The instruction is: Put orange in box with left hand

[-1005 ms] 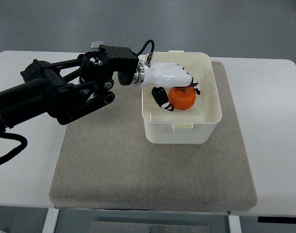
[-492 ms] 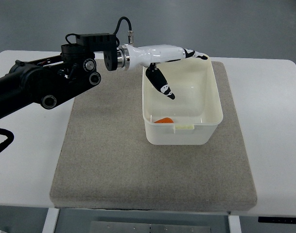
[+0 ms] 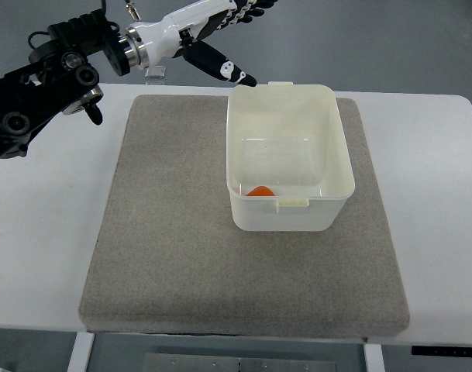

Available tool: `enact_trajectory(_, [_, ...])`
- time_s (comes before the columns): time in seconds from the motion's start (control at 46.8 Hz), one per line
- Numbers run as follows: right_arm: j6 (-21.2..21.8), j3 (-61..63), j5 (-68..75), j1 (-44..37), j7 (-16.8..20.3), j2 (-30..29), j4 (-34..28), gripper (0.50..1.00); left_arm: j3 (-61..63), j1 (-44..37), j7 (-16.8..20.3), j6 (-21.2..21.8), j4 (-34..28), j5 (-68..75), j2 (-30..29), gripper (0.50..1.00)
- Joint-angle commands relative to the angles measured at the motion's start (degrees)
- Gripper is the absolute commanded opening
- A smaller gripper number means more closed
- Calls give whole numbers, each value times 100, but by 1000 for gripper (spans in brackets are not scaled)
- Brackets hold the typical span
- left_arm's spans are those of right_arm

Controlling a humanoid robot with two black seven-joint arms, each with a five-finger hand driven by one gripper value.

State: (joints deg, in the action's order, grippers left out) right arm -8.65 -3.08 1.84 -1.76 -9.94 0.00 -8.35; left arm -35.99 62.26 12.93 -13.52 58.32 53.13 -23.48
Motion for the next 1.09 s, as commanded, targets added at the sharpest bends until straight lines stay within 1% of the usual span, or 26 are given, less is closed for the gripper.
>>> enact_trajectory(0.0, [4, 0, 0, 1, 1, 0, 0, 926, -285, -275, -1, -10, -23, -434, -77, 996])
enact_trajectory(0.107, [4, 0, 0, 1, 1, 0, 0, 926, -391, -600, -1, -36, -136, -1145, -165, 996])
enact_trajectory(0.214, [4, 0, 0, 1, 1, 0, 0, 926, -348, -750, -10, -124, -426, -1892, -306, 996])
enact_trajectory(0.321, [-5, 0, 0, 1, 1, 0, 0, 926, -312, -882, -18, -353, -830, -2464, -385, 999])
enact_trajectory(0.449, [-5, 0, 0, 1, 1, 0, 0, 926, -321, -935, -27, -827, -1445, -2895, -376, 996])
enact_trajectory(0.62, [4, 0, 0, 1, 1, 0, 0, 926, -330, -926, -27, -1574, -2430, -3036, -315, 996])
enact_trajectory(0.705, [4, 0, 0, 9, 1, 0, 0, 926, -330, -935, -45, -1934, -2720, -3255, -315, 996])
enact_trajectory(0.791, [4, 0, 0, 1, 1, 0, 0, 926, -330, -943, -308, -2148, -2940, -3536, -315, 999])
enact_trajectory(0.941, [4, 0, 0, 1, 1, 0, 0, 926, -321, -952, -879, -2148, -3064, -4204, -306, 999])
enact_trajectory(0.983, [4, 0, 0, 9, 1, 0, 0, 926, -321, -952, -967, -2148, -3046, -4293, -306, 999])
enact_trajectory(1.069, [4, 0, 0, 1, 1, 0, 0, 926, -330, -943, -994, -2148, -3037, -4328, -306, 999])
